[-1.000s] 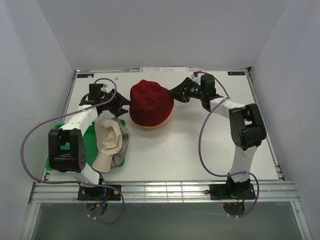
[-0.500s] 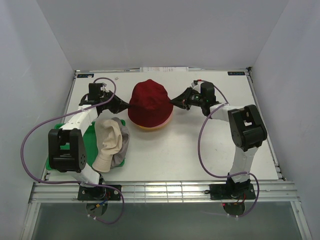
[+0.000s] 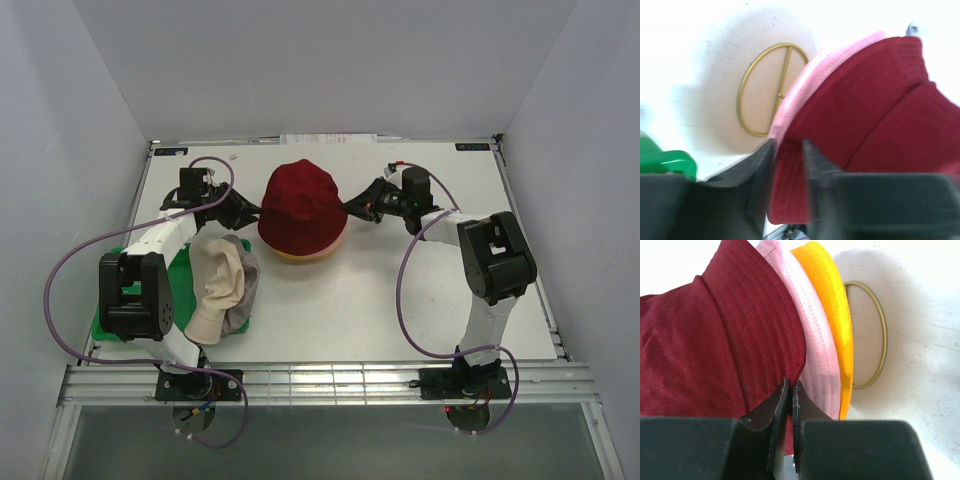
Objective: Stack the hats
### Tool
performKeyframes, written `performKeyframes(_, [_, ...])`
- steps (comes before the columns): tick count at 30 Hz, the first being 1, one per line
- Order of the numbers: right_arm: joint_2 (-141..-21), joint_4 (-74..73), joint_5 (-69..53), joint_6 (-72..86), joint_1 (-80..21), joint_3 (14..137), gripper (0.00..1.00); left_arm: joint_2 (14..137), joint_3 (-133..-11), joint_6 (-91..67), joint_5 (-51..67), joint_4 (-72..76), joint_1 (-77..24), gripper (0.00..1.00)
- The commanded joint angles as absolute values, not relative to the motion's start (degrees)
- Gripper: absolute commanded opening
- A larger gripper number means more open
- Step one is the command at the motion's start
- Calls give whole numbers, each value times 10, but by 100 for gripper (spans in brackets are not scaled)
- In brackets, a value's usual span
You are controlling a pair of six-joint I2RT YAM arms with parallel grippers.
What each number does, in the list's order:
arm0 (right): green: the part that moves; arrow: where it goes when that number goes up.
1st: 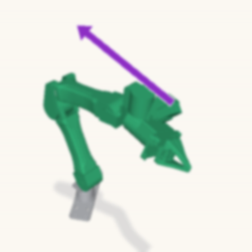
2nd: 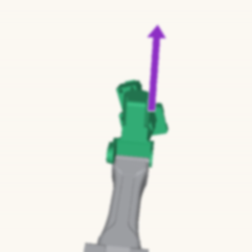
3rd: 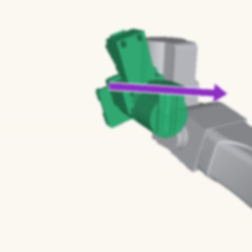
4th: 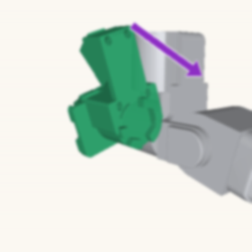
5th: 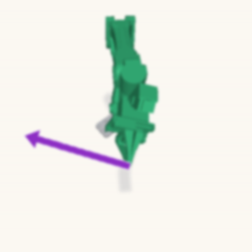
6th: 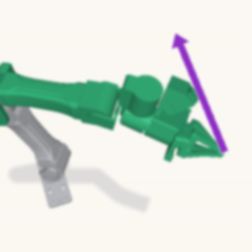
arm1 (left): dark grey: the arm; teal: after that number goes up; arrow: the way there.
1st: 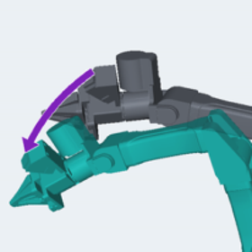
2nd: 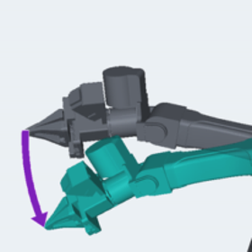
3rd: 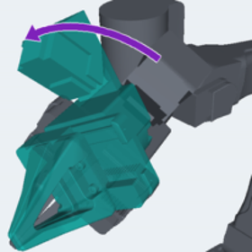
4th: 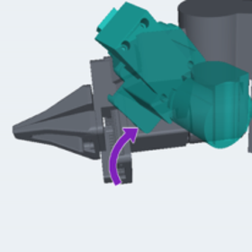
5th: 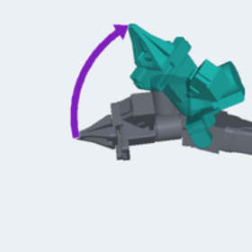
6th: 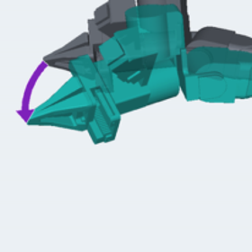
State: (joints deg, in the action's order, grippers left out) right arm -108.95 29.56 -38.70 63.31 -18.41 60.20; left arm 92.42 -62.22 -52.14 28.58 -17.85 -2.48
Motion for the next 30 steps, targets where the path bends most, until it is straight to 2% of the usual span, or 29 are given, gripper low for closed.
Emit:
performKeyframes(1, [-1069, 267, -378, 603, -188, 596, 8, 905, -636, -502, 274, -198, -25, 46])
performKeyframes(5, [-1065, 274, -376, 606, -188, 584, 8, 893, -628, -497, 284, -199, -12, 54])
performKeyframes(9, [-1061, 275, -374, 608, -189, 581, 8, 878, -616, -501, 304, -190, -6, 58])
performKeyframes(27, [-1032, 300, -358, 631, -202, 546, 8, 863, -560, -548, 371, -120, -1, 59])
performKeyframes(30, [-1033, 300, -356, 631, -204, 544, 8, 864, -560, -555, 378, -112, -1, 56])
